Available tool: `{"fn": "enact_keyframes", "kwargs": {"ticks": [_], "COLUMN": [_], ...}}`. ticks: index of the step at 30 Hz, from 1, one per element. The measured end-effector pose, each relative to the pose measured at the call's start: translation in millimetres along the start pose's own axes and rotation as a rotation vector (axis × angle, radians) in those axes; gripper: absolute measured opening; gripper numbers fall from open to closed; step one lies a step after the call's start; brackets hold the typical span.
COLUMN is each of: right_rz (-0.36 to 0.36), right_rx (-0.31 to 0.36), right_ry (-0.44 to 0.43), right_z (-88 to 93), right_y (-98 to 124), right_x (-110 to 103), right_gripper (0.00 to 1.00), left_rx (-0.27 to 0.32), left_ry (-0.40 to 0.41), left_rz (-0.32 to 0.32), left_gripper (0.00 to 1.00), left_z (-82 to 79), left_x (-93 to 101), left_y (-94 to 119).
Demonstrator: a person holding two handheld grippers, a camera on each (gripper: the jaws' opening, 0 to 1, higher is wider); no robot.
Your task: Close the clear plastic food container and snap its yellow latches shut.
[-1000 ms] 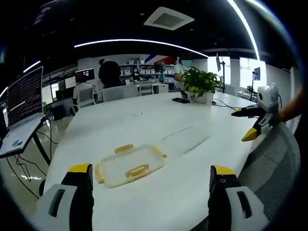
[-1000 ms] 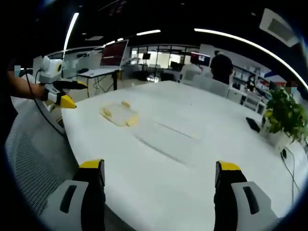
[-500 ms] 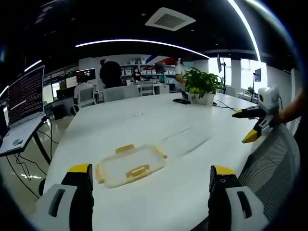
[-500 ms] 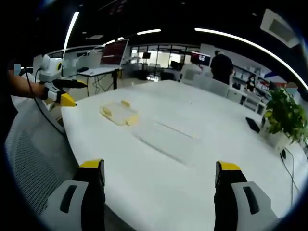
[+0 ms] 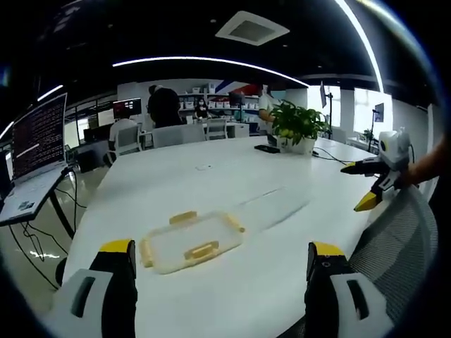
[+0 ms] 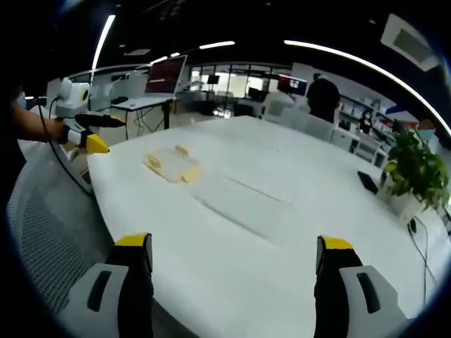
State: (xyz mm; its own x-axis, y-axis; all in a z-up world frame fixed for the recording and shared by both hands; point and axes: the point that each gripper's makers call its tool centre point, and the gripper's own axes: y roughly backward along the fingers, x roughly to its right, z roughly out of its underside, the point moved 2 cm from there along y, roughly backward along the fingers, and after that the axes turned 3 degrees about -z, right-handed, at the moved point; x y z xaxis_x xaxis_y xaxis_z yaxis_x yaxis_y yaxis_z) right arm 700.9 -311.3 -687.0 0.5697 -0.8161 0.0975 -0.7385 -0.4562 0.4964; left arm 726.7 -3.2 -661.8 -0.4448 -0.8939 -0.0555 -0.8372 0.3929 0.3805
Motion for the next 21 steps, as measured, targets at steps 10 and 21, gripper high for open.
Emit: {"fn": "enact_keyframes", "kwargs": {"ticks": [10, 21], "right_rz": [-0.005, -0.021], "right_rx": [-0.019, -0.047], "right_ry": [0.013, 0.038], "right_z": [-3.9, -15.4], "right_y": [6, 12], "right_x": [5, 20], "right_gripper": [0.93, 0.92], "left_rx": [-0.036, -0.065], "left_ry": [-0.027, -0.054], "left_rz": [-0.01, -0.017], "left_gripper": [0.99, 0.98], "left_z": [-1.1, -6.2], "left_x": [-6.3, -25.1], "left_y": [6, 11]}}
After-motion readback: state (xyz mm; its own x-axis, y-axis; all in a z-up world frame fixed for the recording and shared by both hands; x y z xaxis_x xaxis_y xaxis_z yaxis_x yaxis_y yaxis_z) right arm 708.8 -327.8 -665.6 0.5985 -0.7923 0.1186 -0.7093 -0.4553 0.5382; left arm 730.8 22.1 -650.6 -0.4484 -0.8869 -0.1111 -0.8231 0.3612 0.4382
